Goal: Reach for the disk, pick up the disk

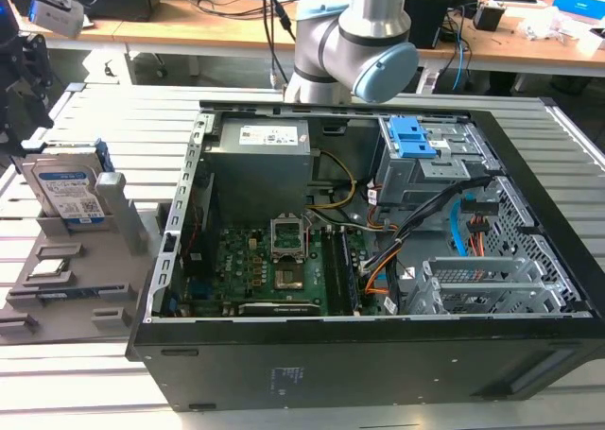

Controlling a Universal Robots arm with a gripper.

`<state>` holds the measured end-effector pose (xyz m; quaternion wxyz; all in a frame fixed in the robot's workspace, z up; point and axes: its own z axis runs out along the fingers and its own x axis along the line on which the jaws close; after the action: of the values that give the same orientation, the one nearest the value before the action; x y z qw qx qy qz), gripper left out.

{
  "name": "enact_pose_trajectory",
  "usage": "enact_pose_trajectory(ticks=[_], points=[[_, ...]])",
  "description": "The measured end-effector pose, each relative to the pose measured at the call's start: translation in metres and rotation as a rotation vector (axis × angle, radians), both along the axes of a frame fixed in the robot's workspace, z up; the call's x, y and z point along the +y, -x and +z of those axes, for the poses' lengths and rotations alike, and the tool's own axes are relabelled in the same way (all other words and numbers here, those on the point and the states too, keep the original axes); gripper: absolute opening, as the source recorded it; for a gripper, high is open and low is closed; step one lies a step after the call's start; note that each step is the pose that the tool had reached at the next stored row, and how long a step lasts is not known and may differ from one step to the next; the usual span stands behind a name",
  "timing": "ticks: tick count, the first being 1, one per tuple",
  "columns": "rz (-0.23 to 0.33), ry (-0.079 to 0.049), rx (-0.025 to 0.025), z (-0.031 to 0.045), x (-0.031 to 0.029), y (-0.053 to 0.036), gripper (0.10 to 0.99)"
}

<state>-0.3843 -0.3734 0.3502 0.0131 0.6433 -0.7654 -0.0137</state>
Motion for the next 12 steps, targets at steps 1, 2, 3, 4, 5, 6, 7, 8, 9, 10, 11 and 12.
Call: enact_pose_trajectory(ticks=[1,2,3,4,5,6,7,8,9,10,11,12], points=[[0.019,0.000,0.0000,-0.0022,0.0001,0.0000,0.600],[0.038,0.000,0.0000,-0.0041,0.0003,0.0001,0.600],[0.048,0.000,0.0000,-0.0052,0.0006,0.0004,0.600],[0.051,0.000,0.0001,-0.0066,0.0012,0.0013,0.600],[0.053,0.000,0.0001,-0.0089,0.0026,0.0034,0.600],[0.053,0.000,0.0000,-0.0108,0.0039,0.0053,0.600],[0.053,0.000,0.0000,-0.0129,0.0055,0.0069,0.600],[0.053,0.000,0.0002,-0.0146,0.0072,0.0075,0.600],[0.053,0.000,-0.0001,-0.0173,0.0109,0.0081,0.600],[0.053,0.000,-0.0001,-0.0204,0.0142,0.0086,0.600],[0.053,0.000,0.0000,-0.0236,0.0152,0.0096,0.600],[0.053,0.000,0.0001,-0.0264,0.0151,0.0100,0.600]])
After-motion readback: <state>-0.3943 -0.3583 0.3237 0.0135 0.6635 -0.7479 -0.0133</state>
